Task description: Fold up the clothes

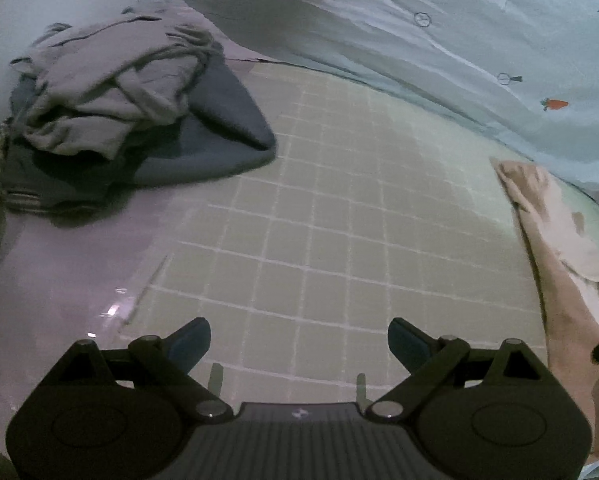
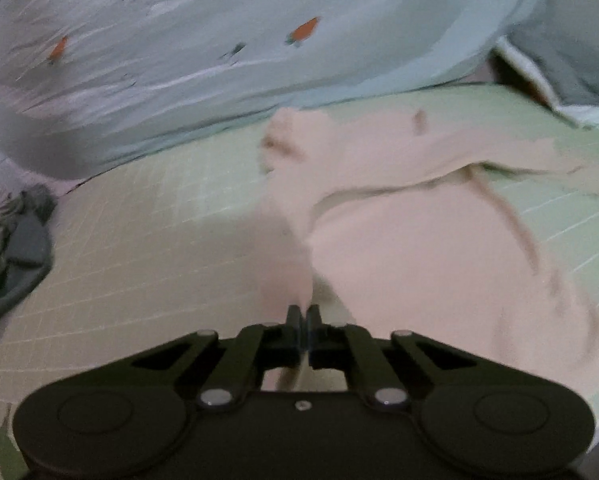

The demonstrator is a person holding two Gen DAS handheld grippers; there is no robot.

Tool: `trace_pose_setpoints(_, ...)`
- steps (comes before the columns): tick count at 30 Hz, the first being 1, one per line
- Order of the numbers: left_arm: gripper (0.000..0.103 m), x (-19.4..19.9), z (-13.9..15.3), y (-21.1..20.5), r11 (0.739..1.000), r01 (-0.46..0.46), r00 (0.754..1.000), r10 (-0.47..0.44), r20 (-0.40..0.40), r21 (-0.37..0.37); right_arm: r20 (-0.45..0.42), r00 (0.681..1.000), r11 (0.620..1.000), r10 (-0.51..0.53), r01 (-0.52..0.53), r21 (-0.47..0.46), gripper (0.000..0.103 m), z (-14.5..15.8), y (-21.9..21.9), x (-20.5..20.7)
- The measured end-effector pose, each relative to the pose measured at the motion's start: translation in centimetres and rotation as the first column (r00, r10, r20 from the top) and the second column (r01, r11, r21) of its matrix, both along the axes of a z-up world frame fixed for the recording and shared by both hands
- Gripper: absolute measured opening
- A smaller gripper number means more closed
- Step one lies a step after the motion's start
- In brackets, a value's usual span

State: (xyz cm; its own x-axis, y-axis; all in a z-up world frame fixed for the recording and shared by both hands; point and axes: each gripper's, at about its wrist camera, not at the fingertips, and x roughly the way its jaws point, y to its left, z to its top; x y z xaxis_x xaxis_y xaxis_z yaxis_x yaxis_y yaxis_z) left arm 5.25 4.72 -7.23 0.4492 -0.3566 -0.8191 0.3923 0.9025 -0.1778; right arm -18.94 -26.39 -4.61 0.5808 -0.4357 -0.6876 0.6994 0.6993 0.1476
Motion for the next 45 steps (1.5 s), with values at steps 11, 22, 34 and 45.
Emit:
trace_pose_setpoints(11,0.095,-1.5,-0.2,-1.7,0.999,0.037,0.999,-0.037,0.002,0.017,-0.122,0.991,0.998,-0.057,0.057,0.002,0.033,-3.0,-2.5,-2.2)
trace_pose_setpoints(22,0.095,-1.9,0.0,-2.6,1.000,-0.005,1.000,0.004,0.009,0.030,-0.117,0.987,0.994,-0.106,0.102,-0.040,0.055,-3.3,-2.7,-3.8)
trace_pose_setpoints(34,0.095,-4.4,0.6,-13.8,0.999,-0.039,0.999,0.039,-0.013,-0.023,-0.096,0.977,0.981,-0.188,0.183,-0.061,0.083,-1.1,-13.2,-8.7)
trace_pose_setpoints(45,0.094,0.3,1.2,-27.9,0.995,0.053,0.998,-0.050,0.036,-0.088,-0.074,0.954,0.956,-0.291,0.287,-0.053,0.084,-1.9,-27.5,-10.3)
